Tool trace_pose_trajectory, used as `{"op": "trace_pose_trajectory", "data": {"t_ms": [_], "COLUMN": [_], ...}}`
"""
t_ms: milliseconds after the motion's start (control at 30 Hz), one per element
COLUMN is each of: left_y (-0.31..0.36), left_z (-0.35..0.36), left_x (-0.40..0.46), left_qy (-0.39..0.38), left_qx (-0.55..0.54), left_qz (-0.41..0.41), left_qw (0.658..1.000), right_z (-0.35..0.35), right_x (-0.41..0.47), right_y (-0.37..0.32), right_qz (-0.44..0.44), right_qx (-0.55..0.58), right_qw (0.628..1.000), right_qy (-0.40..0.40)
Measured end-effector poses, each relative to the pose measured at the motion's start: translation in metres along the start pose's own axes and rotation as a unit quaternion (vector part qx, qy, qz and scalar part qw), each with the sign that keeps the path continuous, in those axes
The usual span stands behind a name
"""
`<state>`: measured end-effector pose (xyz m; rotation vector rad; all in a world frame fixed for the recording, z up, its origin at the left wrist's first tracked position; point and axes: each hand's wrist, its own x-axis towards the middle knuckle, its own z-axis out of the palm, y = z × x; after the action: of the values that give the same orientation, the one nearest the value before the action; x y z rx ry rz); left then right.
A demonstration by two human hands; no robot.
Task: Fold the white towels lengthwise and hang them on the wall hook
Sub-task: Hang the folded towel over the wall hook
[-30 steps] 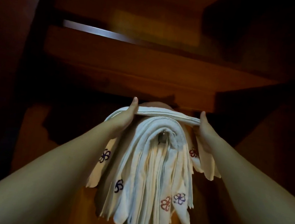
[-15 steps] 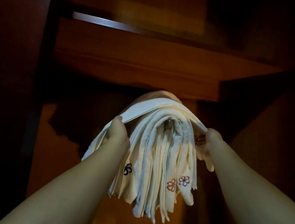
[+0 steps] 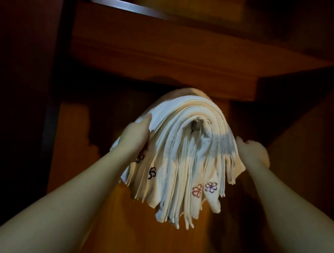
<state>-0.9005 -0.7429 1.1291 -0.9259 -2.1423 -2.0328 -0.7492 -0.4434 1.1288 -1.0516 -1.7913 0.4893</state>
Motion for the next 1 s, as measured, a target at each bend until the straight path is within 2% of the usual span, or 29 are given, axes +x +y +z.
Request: {"op": "trace_pose_trajectory", "data": {"t_ms": [67, 100, 133, 200, 267, 300, 433, 567, 700, 800, 867, 900, 933, 1000], "left_y": [0.012, 0.017, 0.021, 0.025, 0.019, 0.014, -0.007, -0.022, -0.032, -0.046, -0.051, -0.052, -0.053, -0.056], "left_z": [0.0, 0.002, 0.006, 0.019, 0.032, 0.04, 0.057, 0.068, 0.061, 0.053, 0.053, 0.057, 0.064, 0.078], "left_x": [0.005, 0.009, 0.012, 0.016, 0.013, 0.014, 0.018, 0.017, 0.015, -0.008, -0.032, -0.045, -0.059, -0.088], "left_qy": [0.158, 0.166, 0.142, 0.034, -0.049, -0.061, -0.049, -0.058, 0.071, 0.143, 0.205, 0.208, 0.18, 0.053], "left_qx": [0.085, 0.12, 0.106, -0.049, -0.144, -0.159, -0.146, -0.172, -0.108, 0.024, 0.12, 0.147, 0.158, 0.154], "left_qz": [0.132, 0.157, 0.148, 0.046, -0.039, -0.063, -0.102, -0.115, -0.144, 0.001, 0.128, 0.188, 0.232, 0.252], "left_qw": [0.975, 0.966, 0.973, 0.997, 0.987, 0.983, 0.983, 0.977, 0.981, 0.989, 0.963, 0.949, 0.943, 0.954], "right_z": [0.0, 0.001, 0.001, 0.002, 0.01, 0.016, 0.037, 0.043, 0.027, 0.011, -0.002, -0.009, -0.016, -0.031], "right_x": [0.002, 0.002, 0.001, -0.002, -0.004, -0.005, -0.014, -0.024, -0.033, -0.047, -0.063, -0.072, -0.083, -0.109], "right_y": [-0.017, -0.026, -0.033, -0.039, -0.033, -0.028, -0.014, -0.005, 0.012, 0.032, 0.048, 0.057, 0.066, 0.089], "right_qz": [-0.045, -0.035, -0.011, 0.024, 0.027, 0.031, 0.044, 0.08, 0.097, 0.075, 0.018, -0.009, -0.023, -0.037], "right_qx": [0.129, 0.203, 0.263, 0.322, 0.335, 0.342, 0.366, 0.35, 0.306, 0.23, 0.136, 0.086, 0.038, -0.044], "right_qw": [0.991, 0.978, 0.961, 0.928, 0.904, 0.896, 0.88, 0.887, 0.911, 0.95, 0.979, 0.987, 0.99, 0.987], "right_qy": [-0.002, -0.034, -0.081, -0.189, -0.263, -0.284, -0.3, -0.29, -0.258, -0.196, -0.148, -0.134, -0.13, -0.148]}}
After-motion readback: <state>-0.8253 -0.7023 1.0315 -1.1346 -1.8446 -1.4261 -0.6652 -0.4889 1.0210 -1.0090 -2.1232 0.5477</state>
